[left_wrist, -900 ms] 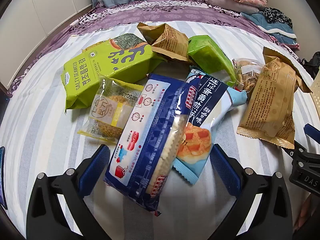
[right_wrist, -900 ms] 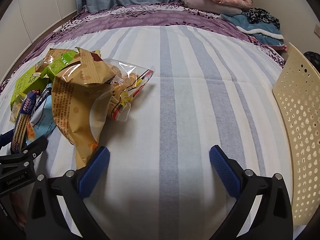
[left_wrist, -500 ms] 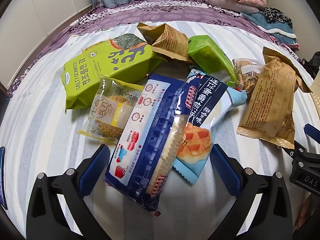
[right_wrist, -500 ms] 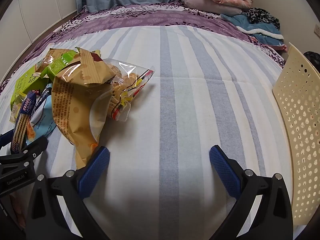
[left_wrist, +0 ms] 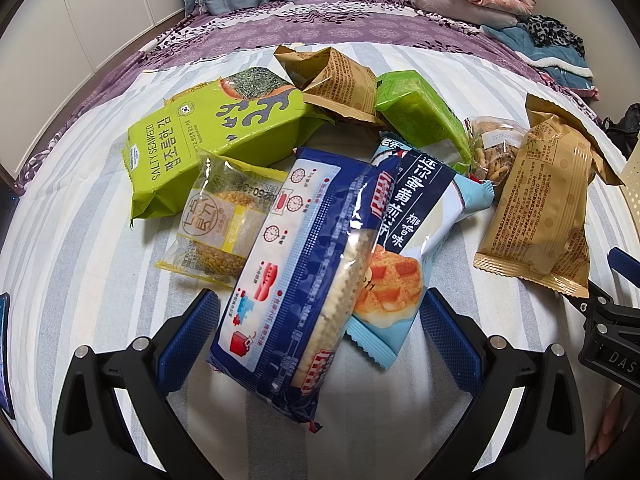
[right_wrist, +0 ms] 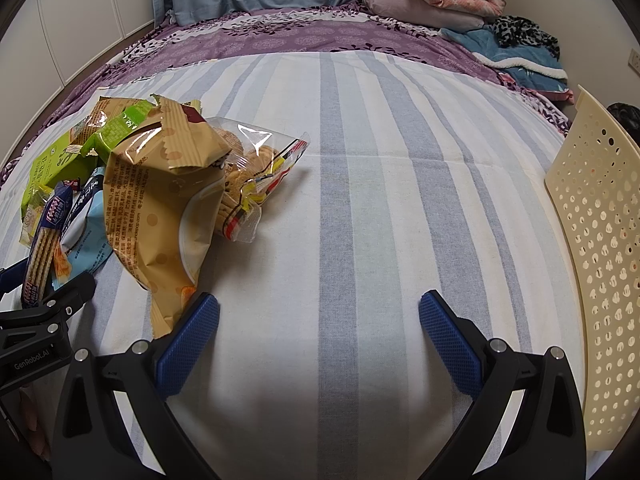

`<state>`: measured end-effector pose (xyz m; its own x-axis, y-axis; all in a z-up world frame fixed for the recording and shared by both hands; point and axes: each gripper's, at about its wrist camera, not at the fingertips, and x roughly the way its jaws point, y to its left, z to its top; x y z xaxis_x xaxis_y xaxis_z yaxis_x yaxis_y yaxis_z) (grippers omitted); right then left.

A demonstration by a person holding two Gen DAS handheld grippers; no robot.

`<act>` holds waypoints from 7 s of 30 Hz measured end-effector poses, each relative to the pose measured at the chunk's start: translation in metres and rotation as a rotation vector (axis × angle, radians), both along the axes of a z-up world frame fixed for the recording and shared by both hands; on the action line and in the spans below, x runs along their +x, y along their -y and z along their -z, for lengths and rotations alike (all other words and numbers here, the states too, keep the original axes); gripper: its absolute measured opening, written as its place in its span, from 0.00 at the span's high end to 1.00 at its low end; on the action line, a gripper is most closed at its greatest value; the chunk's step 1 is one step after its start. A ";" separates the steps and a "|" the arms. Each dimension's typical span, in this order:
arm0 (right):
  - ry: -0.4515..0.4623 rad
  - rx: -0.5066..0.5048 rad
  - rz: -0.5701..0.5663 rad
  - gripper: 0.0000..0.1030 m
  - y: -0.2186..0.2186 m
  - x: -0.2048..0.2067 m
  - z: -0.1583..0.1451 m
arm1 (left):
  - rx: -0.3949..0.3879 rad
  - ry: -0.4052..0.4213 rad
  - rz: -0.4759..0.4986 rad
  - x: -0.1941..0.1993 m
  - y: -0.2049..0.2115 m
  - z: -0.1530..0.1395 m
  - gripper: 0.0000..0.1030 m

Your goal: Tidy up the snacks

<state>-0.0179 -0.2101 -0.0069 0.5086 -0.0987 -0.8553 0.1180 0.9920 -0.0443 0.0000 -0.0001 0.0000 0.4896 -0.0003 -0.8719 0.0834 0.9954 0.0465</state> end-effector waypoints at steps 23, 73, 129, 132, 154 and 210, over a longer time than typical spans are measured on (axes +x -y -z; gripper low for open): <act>0.017 0.077 -0.009 0.05 0.010 -0.025 -0.016 | -0.056 0.013 -0.033 -0.010 -0.021 -0.013 0.02; 0.071 0.187 -0.141 0.05 -0.028 -0.020 -0.029 | -0.138 0.034 -0.056 -0.006 -0.050 -0.021 0.02; 0.191 0.092 -0.143 0.47 -0.035 0.007 -0.048 | -0.323 0.037 0.077 -0.008 -0.027 -0.032 0.57; 0.206 0.099 -0.145 0.48 -0.032 0.001 -0.054 | -0.325 0.045 0.078 -0.012 -0.027 -0.039 0.58; 0.428 0.173 -0.027 0.52 0.038 -0.045 -0.134 | -0.279 0.178 0.231 -0.032 0.036 -0.120 0.57; 0.110 0.031 0.273 0.21 0.111 -0.073 -0.015 | -0.331 0.157 0.406 -0.032 0.114 -0.137 0.57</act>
